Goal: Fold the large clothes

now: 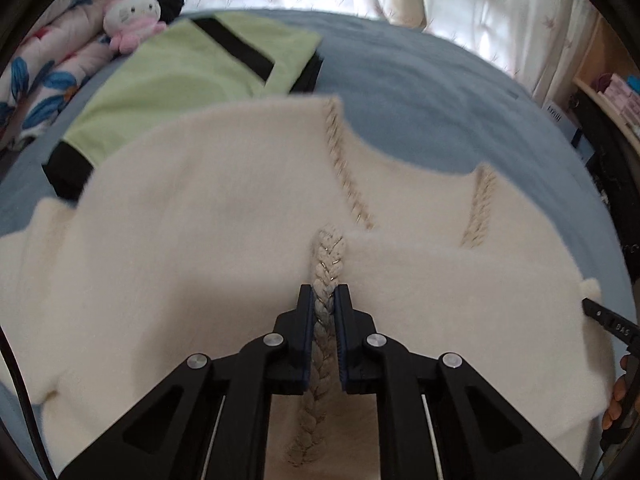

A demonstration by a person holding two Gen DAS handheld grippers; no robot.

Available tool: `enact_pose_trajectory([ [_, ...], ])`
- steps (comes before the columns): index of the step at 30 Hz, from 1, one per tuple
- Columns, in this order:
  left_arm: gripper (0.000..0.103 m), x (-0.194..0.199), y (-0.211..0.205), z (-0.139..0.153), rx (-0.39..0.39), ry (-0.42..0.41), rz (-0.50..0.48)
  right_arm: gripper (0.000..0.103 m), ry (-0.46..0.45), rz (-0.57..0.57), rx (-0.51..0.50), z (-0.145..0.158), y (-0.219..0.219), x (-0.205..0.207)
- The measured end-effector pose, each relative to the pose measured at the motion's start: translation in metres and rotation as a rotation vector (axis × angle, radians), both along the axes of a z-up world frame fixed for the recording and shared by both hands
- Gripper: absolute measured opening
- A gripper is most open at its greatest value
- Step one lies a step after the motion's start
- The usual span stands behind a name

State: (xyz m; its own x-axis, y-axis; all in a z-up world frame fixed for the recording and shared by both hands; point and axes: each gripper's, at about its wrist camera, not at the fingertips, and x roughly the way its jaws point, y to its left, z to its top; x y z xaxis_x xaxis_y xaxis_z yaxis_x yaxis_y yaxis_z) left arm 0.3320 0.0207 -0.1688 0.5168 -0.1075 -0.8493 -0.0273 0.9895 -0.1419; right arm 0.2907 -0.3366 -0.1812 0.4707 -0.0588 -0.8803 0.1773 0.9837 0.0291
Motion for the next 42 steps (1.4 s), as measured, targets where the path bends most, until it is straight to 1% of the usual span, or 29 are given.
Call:
enact_pose_trajectory([
  [1, 0.009, -0.002, 0.002, 0.002, 0.002, -0.002, -0.002, 0.037, -0.003, -0.01, -0.003, 0.003, 0.0, -0.002],
  [3, 0.016, -0.005, 0.001, 0.008, 0.018, 0.0, -0.004, 0.039, -0.003, -0.03, 0.011, 0.013, -0.002, -0.008],
  [4, 0.019, -0.007, 0.0, 0.014, 0.039, 0.009, -0.001, 0.039, -0.017, -0.037, 0.014, 0.023, -0.003, -0.015],
  [5, 0.022, -0.01, -0.001, 0.019, 0.063, 0.004, 0.004, 0.039, -0.05, -0.039, 0.011, 0.035, -0.003, -0.025],
  [7, 0.024, -0.022, -0.002, 0.033, 0.087, -0.032, -0.009, 0.039, -0.105, -0.026, 0.023, 0.053, 0.003, -0.041],
  [9, 0.025, -0.036, -0.008, 0.048, 0.069, -0.077, -0.053, 0.039, -0.14, 0.012, 0.067, 0.065, 0.012, -0.057],
  [10, 0.026, -0.045, -0.013, 0.054, 0.047, -0.095, -0.077, 0.039, -0.155, 0.053, 0.105, 0.069, 0.023, -0.069],
  [12, 0.032, -0.061, -0.029, 0.058, 0.007, -0.124, -0.133, 0.039, -0.15, 0.099, 0.122, 0.069, 0.043, -0.078],
  [13, 0.035, -0.068, -0.036, 0.058, 0.007, -0.132, -0.155, 0.039, -0.143, 0.132, 0.121, 0.065, 0.058, -0.083],
  [14, 0.041, -0.072, -0.045, 0.055, 0.014, -0.133, -0.175, 0.039, -0.134, 0.156, 0.116, 0.061, 0.07, -0.088],
  [15, 0.042, -0.075, -0.052, 0.051, 0.021, -0.126, -0.184, 0.039, -0.12, 0.181, 0.108, 0.055, 0.081, -0.093],
  [17, 0.042, -0.078, -0.061, 0.039, 0.027, -0.088, -0.2, 0.039, -0.083, 0.216, 0.058, 0.034, 0.098, -0.1],
  [19, 0.042, -0.073, -0.063, 0.02, 0.058, -0.017, -0.171, 0.039, -0.041, 0.201, -0.008, 0.02, 0.1, -0.101],
  [20, 0.042, -0.07, -0.058, 0.01, 0.082, 0.015, -0.143, 0.036, -0.027, 0.175, -0.051, 0.012, 0.094, -0.102],
  [21, 0.042, -0.068, -0.052, 0.001, 0.1, 0.035, -0.118, 0.036, -0.031, 0.161, -0.071, 0.01, 0.088, -0.103],
  [22, 0.042, -0.068, -0.046, -0.002, 0.086, 0.032, -0.115, 0.035, -0.048, 0.125, -0.099, 0.009, 0.074, -0.107],
  [23, 0.042, -0.07, -0.04, -0.003, 0.048, 0.019, -0.12, 0.02, -0.062, 0.089, -0.102, 0.011, 0.059, -0.111],
  [24, 0.042, -0.071, -0.035, -0.002, 0.033, 0.014, -0.12, 0.003, -0.066, 0.073, -0.089, 0.012, 0.051, -0.111],
  [25, 0.042, -0.073, -0.034, -0.002, 0.031, 0.013, -0.124, 0.0, -0.069, 0.046, -0.039, 0.013, 0.035, -0.115],
  [26, 0.042, -0.074, -0.034, -0.001, 0.031, 0.01, -0.131, 0.0, -0.069, 0.038, 0.003, 0.012, 0.029, -0.117],
  [27, 0.042, -0.075, -0.035, -0.001, 0.041, 0.008, -0.135, 0.0, -0.067, 0.034, 0.024, 0.012, 0.028, -0.117],
  [31, 0.042, -0.079, -0.041, 0.001, 0.082, 0.01, -0.132, 0.001, -0.049, 0.023, -0.027, 0.013, 0.041, -0.113],
  [32, 0.042, -0.08, -0.042, 0.002, 0.083, 0.013, -0.131, 0.005, -0.043, 0.016, -0.025, 0.014, 0.043, -0.112],
  [35, 0.042, -0.082, -0.042, 0.006, 0.069, 0.027, -0.128, 0.005, -0.034, -0.014, -0.009, 0.015, 0.043, -0.115],
  [40, 0.043, -0.095, -0.037, 0.018, 0.045, 0.042, -0.115, 0.005, -0.03, -0.044, 0.035, 0.026, 0.045, -0.131],
  [42, 0.049, -0.102, -0.037, 0.025, 0.053, 0.04, -0.112, 0.005, -0.024, -0.049, 0.055, 0.03, 0.047, -0.138],
])
